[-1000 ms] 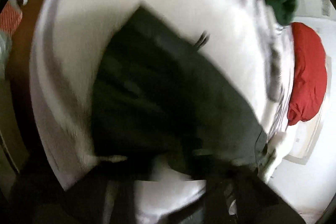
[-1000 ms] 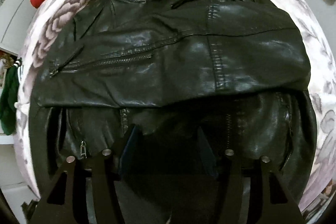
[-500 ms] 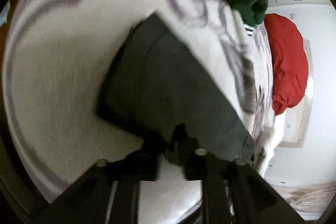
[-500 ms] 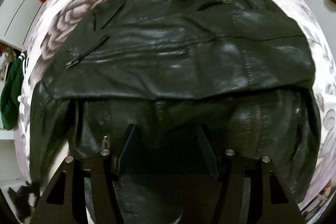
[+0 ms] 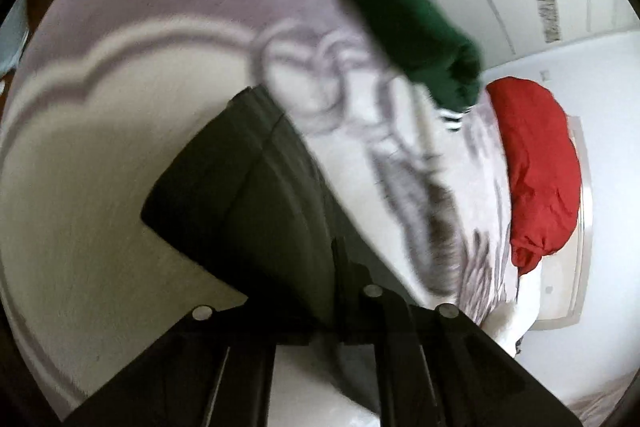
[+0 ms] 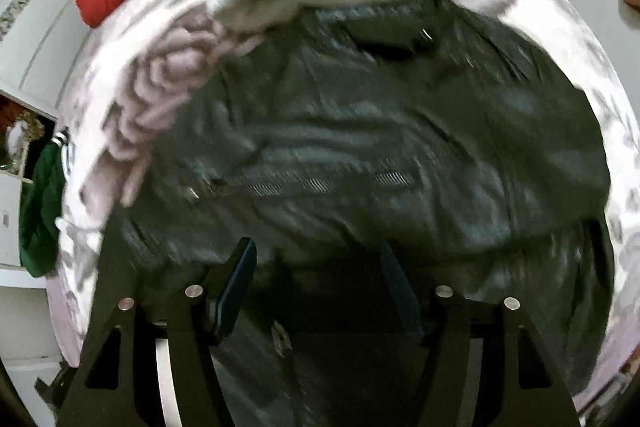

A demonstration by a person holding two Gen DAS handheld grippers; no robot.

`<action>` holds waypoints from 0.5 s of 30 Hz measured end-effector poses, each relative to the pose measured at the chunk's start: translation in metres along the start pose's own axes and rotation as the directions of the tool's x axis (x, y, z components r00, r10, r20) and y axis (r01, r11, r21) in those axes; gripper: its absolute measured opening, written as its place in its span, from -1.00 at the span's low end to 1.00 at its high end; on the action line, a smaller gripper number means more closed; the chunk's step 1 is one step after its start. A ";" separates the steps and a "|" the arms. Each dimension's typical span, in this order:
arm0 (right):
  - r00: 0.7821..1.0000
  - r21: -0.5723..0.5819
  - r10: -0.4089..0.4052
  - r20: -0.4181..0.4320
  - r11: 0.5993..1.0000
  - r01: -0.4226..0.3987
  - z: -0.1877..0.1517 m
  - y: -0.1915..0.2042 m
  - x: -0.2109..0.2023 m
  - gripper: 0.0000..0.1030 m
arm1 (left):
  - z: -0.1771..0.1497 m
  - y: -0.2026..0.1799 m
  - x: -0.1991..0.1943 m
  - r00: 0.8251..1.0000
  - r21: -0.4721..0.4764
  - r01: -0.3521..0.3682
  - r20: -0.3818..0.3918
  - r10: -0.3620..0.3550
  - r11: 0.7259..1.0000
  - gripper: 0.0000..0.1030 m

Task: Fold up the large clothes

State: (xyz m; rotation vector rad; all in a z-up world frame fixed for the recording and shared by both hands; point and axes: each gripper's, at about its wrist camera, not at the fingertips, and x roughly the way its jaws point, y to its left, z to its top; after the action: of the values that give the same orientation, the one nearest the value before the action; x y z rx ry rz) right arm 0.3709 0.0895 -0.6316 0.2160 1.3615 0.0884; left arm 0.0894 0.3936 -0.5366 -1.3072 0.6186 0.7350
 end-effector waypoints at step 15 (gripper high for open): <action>0.967 -0.269 -0.211 -0.145 0.949 0.167 0.034 0.001 0.040 0.35 | -0.042 -0.151 -0.046 0.986 0.480 -0.044 0.161 -0.039 0.876 -0.93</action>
State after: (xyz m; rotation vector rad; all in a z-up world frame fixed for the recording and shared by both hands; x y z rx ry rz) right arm 0.4124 0.0941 -0.6634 -0.1432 1.5207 0.1215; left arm 0.1779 0.3312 -0.4139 -0.7729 0.6189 0.6314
